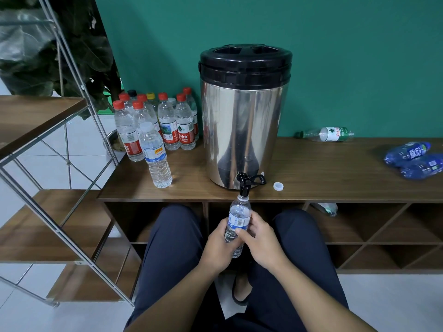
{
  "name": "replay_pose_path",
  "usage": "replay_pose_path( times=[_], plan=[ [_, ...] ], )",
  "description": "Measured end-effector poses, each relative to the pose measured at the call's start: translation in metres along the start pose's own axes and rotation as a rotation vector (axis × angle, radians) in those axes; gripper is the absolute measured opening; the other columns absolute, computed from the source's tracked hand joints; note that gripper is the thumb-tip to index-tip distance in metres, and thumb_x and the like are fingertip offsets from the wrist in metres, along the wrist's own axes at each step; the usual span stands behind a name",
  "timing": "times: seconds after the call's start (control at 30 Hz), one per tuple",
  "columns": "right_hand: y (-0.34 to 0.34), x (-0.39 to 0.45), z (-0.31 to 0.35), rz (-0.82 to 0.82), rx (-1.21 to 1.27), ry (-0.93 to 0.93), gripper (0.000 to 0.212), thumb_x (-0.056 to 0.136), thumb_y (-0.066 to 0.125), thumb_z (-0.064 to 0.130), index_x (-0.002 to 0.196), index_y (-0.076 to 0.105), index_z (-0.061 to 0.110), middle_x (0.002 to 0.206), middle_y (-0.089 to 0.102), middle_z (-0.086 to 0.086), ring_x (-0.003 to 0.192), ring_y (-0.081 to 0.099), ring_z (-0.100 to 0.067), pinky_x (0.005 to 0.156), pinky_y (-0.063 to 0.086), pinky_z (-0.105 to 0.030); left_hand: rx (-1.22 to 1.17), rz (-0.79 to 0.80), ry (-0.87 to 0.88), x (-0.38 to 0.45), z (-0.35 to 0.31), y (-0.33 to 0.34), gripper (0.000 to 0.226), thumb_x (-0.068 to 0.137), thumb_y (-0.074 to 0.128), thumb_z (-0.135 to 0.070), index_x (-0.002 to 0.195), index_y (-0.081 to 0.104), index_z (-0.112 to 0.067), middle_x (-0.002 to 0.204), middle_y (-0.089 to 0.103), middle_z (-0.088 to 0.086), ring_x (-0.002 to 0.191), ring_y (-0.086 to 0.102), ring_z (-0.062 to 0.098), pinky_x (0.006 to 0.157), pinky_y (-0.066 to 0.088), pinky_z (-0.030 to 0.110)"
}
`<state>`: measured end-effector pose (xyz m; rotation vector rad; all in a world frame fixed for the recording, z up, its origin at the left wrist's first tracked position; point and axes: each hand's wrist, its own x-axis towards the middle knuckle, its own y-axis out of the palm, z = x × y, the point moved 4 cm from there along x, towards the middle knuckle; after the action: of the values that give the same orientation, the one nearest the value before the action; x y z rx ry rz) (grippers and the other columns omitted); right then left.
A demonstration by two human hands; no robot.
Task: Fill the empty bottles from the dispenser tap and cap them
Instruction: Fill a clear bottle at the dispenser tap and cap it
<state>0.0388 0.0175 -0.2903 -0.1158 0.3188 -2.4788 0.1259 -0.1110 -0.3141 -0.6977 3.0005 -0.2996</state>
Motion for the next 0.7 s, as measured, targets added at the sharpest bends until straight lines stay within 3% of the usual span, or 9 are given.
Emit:
replay_pose_path(
  times=[0.7],
  plan=[
    [-0.0008, -0.0012, 0.003, 0.005, -0.011, -0.005, 0.056, 0.102, 0.077, 0.004, 0.151, 0.061, 0.026, 0.13, 0.08, 0.012, 0.123, 0.075, -0.008, 0.111, 0.059, -0.041, -0.038, 0.009, -0.011, -0.001, -0.001, 0.0005, 0.042, 0.1, 0.081, -0.02, 0.138, 0.067, -0.03, 0.122, 0.081, -0.005, 0.113, 0.078, 0.014, 0.104, 0.062, 0.044]
  ],
)
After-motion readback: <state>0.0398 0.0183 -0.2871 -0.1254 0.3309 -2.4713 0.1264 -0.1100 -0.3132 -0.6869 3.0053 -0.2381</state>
